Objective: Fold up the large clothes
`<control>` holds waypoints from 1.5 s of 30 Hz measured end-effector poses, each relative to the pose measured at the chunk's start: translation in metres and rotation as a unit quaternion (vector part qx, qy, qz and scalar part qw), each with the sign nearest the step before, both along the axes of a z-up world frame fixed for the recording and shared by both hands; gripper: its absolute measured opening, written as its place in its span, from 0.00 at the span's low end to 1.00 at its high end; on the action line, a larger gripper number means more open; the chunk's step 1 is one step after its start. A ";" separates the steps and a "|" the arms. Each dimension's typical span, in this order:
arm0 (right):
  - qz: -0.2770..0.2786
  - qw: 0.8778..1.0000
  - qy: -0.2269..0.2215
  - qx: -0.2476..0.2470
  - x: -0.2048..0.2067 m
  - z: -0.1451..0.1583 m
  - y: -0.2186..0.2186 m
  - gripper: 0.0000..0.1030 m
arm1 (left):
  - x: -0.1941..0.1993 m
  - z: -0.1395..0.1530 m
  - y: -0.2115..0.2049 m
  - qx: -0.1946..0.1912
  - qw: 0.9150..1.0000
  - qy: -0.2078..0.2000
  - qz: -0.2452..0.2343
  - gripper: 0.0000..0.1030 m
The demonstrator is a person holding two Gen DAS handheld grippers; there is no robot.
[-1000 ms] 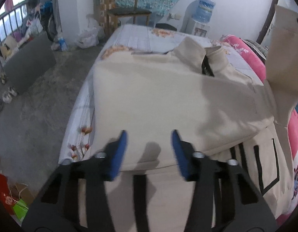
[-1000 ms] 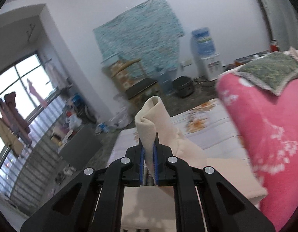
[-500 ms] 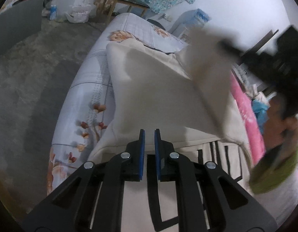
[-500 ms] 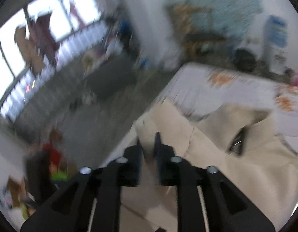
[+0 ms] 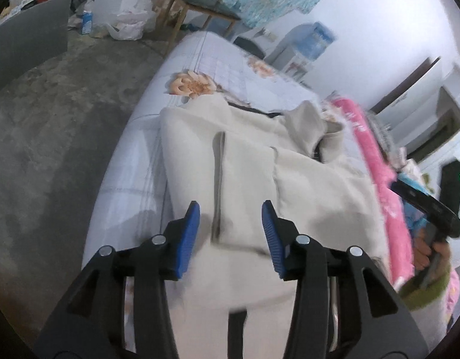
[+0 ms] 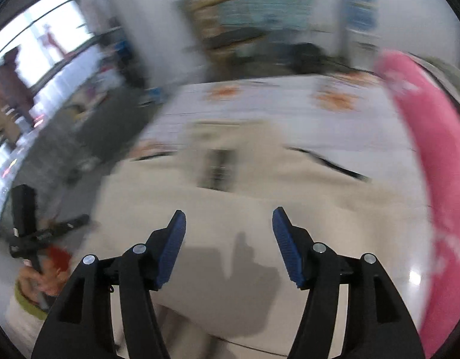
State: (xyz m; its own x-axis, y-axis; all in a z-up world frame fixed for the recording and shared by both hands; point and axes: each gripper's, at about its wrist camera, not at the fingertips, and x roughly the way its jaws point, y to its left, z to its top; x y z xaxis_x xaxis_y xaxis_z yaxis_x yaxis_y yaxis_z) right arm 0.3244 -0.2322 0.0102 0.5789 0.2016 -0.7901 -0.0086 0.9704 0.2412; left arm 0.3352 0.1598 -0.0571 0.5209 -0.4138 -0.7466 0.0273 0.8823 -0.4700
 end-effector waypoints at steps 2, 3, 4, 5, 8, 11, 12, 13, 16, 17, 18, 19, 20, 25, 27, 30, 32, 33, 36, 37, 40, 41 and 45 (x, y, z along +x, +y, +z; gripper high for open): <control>-0.046 0.999 0.014 0.013 -0.014 -0.010 -0.042 0.57 | 0.017 -0.009 -0.014 0.033 0.999 0.016 -0.009 0.39; -0.061 0.998 0.017 0.019 -0.018 -0.014 -0.055 0.57 | 0.022 -0.012 -0.018 0.049 0.998 0.022 -0.009 0.37; -0.073 0.997 0.018 0.023 -0.025 -0.018 -0.065 0.57 | 0.026 -0.016 -0.023 0.069 0.997 0.024 -0.008 0.32; -0.082 0.996 0.018 0.026 -0.031 -0.022 -0.076 0.57 | 0.027 -0.016 -0.031 0.101 0.995 0.018 -0.007 0.25; -0.103 0.994 0.019 0.028 -0.047 -0.031 -0.098 0.57 | 0.022 -0.010 -0.043 0.153 0.988 -0.010 -0.016 0.07; -0.115 0.993 0.025 0.031 -0.053 -0.039 -0.118 0.57 | 0.000 0.018 -0.041 0.132 0.990 -0.051 -0.016 0.06; -0.116 0.992 0.026 0.031 -0.054 -0.041 -0.124 0.57 | -0.007 0.025 -0.038 0.120 0.991 -0.060 -0.013 0.06; -0.115 0.992 0.026 0.031 -0.053 -0.044 -0.126 0.57 | -0.017 0.035 -0.035 0.109 0.991 -0.072 -0.009 0.06; -0.106 0.994 0.030 0.022 -0.052 -0.050 -0.126 0.57 | -0.026 0.035 -0.032 0.116 0.991 -0.070 -0.005 0.06; -0.103 0.994 0.031 0.017 -0.051 -0.053 -0.125 0.57 | -0.024 0.027 -0.034 0.132 0.989 -0.061 -0.007 0.06; -0.099 0.995 0.032 0.008 -0.049 -0.055 -0.123 0.56 | -0.020 0.017 -0.034 0.140 0.989 -0.046 -0.005 0.06; -0.097 0.995 0.031 -0.002 -0.047 -0.057 -0.120 0.54 | -0.018 0.008 -0.034 0.141 0.989 -0.032 -0.001 0.06; -0.094 0.995 0.032 -0.011 -0.046 -0.058 -0.116 0.50 | -0.018 0.002 -0.034 0.143 0.989 -0.027 0.002 0.06; -0.082 0.995 0.021 -0.046 -0.046 -0.053 -0.104 0.47 | -0.019 -0.005 -0.043 0.182 0.983 -0.038 0.003 0.06; -0.078 0.995 0.010 -0.062 -0.048 -0.048 -0.101 0.46 | -0.019 0.001 -0.037 0.160 0.987 -0.029 0.014 0.06; -0.066 0.995 -0.003 -0.081 -0.052 -0.044 -0.096 0.45 | -0.027 0.018 -0.024 0.093 0.995 -0.032 0.028 0.06; -0.061 0.994 -0.002 -0.092 -0.052 -0.046 -0.095 0.45 | -0.030 0.023 -0.020 0.072 0.996 -0.033 0.036 0.06; -0.060 0.994 0.000 -0.094 -0.051 -0.047 -0.094 0.44 | -0.033 0.026 -0.018 0.061 0.997 -0.033 0.039 0.06; -0.059 0.994 0.008 -0.094 -0.049 -0.055 -0.094 0.44 | -0.041 0.037 -0.019 0.041 0.997 -0.055 0.036 0.06; -0.058 0.994 0.009 -0.094 -0.049 -0.057 -0.093 0.44 | -0.043 0.043 -0.023 0.047 0.996 -0.071 0.029 0.06; -0.056 0.994 0.012 -0.095 -0.048 -0.060 -0.092 0.43 | -0.041 0.056 -0.036 0.077 0.992 -0.100 0.006 0.06; -0.056 0.994 0.012 -0.095 -0.048 -0.060 -0.092 0.43 | -0.037 0.056 -0.039 0.090 0.991 -0.098 0.005 0.06; -0.055 0.994 0.009 -0.090 -0.049 -0.057 -0.092 0.43 | -0.015 0.025 -0.035 0.136 0.990 -0.044 0.013 0.09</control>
State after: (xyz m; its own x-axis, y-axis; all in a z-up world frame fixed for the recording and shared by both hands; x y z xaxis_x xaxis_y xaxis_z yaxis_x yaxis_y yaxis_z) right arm 0.2753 -0.3238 -0.0464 0.5745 -0.0083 -0.8185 0.1024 0.9928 0.0618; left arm 0.3206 0.1244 -0.0321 0.5962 -0.1897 -0.7801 0.0331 0.9767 -0.2122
